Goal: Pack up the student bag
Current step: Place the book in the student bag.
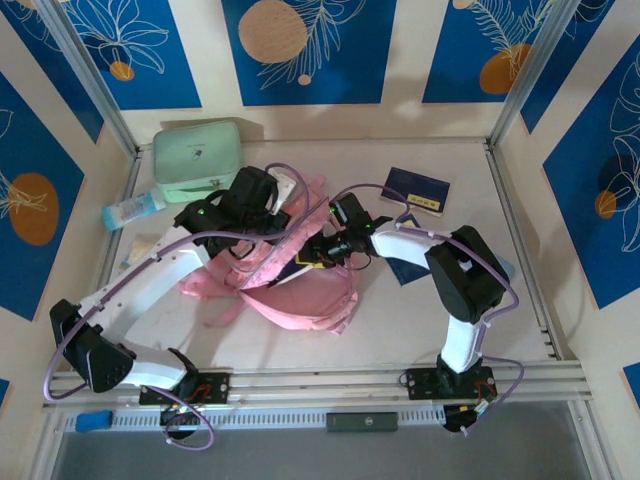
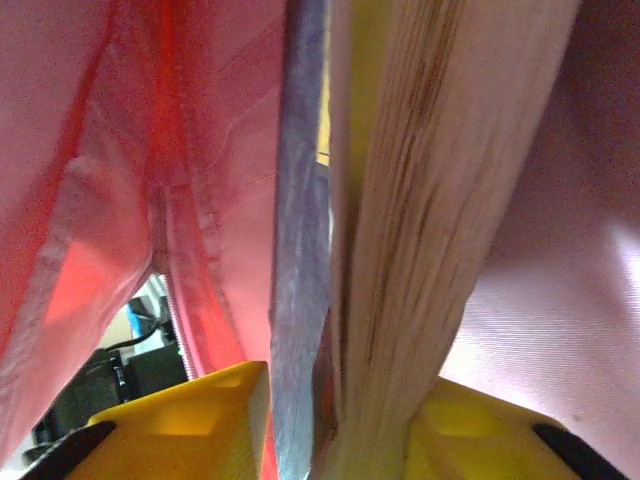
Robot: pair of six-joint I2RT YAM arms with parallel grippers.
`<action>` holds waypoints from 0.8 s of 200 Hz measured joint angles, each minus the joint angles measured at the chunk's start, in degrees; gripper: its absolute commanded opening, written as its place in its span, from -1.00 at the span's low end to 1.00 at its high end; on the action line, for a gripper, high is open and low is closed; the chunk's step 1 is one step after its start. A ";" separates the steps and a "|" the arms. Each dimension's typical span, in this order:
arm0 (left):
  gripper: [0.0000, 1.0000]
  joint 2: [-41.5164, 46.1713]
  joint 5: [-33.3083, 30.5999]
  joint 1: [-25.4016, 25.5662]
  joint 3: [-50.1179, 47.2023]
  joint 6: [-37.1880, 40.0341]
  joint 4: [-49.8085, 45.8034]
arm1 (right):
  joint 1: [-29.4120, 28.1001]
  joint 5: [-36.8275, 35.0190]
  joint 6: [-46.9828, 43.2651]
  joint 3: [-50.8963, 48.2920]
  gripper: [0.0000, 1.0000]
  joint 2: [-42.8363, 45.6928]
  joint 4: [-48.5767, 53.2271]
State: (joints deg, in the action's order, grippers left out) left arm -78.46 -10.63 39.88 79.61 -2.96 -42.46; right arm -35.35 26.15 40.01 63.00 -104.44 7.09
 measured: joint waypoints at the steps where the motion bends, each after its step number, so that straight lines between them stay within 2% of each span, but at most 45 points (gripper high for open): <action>1: -1.00 0.02 0.07 -0.04 -0.02 -0.02 0.02 | 0.02 -0.09 0.02 -0.02 -0.20 0.00 0.00; 27: -1.00 0.70 1.33 -0.59 -1.49 -0.37 1.33 | 0.09 -5.07 -1.20 -0.46 -0.16 2.03 1.92; 45: -1.00 1.07 2.10 -0.76 -1.97 -0.70 1.75 | -0.35 -9.88 -1.68 -2.51 -0.23 6.71 5.22; 83: -1.00 1.44 3.72 -1.14 -2.78 -1.27 2.75 | -4.76 -16.79 1.14 -8.37 -0.60 14.49 8.26; 127: -1.00 1.49 4.94 -1.31 -2.97 -1.60 2.78 | -10.86 -21.75 6.56 -10.23 -1.00 9.55 4.76; 160: -1.00 1.60 5.88 -1.42 -3.10 -1.68 2.84 | -8.96 -25.66 9.09 -9.64 -1.00 6.05 -1.03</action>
State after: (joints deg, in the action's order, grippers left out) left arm -76.86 -4.75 38.46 76.51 -4.64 -39.62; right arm -44.31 0.49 49.10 53.36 -98.39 6.07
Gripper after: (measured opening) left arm 0.068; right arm 0.050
